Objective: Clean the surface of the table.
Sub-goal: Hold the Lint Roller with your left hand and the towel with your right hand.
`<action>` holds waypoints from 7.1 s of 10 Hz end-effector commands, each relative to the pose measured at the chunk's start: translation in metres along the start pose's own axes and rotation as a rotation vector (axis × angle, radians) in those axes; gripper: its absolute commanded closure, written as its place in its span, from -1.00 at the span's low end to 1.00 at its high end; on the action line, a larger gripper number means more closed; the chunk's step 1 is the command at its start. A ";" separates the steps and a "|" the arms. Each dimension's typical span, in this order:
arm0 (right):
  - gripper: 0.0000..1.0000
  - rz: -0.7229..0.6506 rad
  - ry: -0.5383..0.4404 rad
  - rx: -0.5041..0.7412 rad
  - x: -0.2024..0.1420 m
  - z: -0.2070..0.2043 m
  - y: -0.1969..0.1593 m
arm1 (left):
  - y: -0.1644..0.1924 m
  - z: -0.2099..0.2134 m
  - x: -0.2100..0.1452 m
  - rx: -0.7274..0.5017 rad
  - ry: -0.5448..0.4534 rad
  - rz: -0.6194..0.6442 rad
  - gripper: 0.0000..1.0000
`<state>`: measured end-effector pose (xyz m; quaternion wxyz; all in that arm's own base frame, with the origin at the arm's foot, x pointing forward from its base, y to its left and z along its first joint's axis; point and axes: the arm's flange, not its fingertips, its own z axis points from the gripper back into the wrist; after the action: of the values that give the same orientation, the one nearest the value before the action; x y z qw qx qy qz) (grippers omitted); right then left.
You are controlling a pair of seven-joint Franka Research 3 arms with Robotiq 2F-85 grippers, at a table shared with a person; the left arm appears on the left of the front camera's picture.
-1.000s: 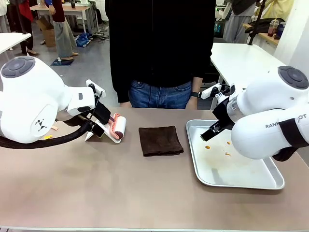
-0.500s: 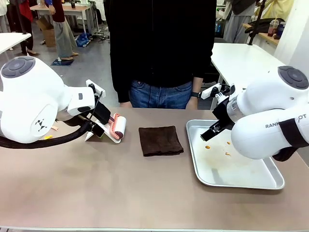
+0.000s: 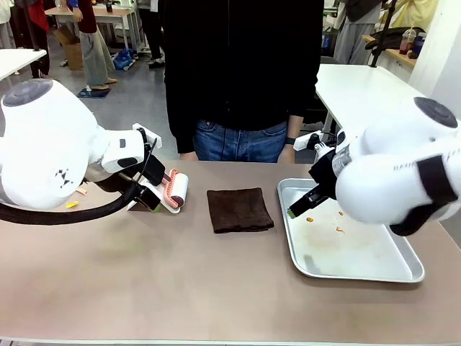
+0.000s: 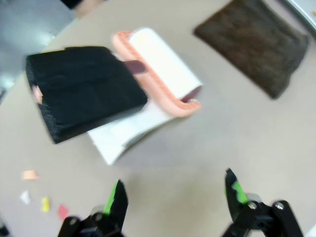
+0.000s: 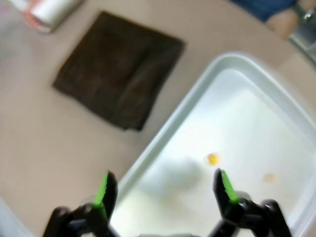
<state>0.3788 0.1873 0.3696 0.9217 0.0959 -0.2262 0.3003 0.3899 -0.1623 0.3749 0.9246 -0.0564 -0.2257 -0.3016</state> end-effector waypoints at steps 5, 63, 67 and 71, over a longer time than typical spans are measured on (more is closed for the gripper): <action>-1.00 -0.675 0.218 0.653 -0.016 0.092 -0.081 | 0.071 0.132 -0.077 -0.746 -0.414 0.345 -1.00; -1.00 -0.566 0.251 -0.146 0.127 -0.147 0.037 | 0.165 -0.031 0.084 -0.661 0.193 0.741 -1.00; -1.00 -0.558 0.250 -0.173 0.131 -0.152 0.040 | 0.163 -0.036 0.087 -0.658 0.202 0.744 -1.00; 0.20 -0.556 0.268 -0.146 0.131 -0.153 0.037 | 0.164 -0.036 0.088 -0.626 0.223 0.758 -0.27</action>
<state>0.5007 0.3240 0.2981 0.9942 0.0526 -0.0855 0.0395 0.5576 -0.0809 0.3849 0.9183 -0.3957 0.0058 -0.0126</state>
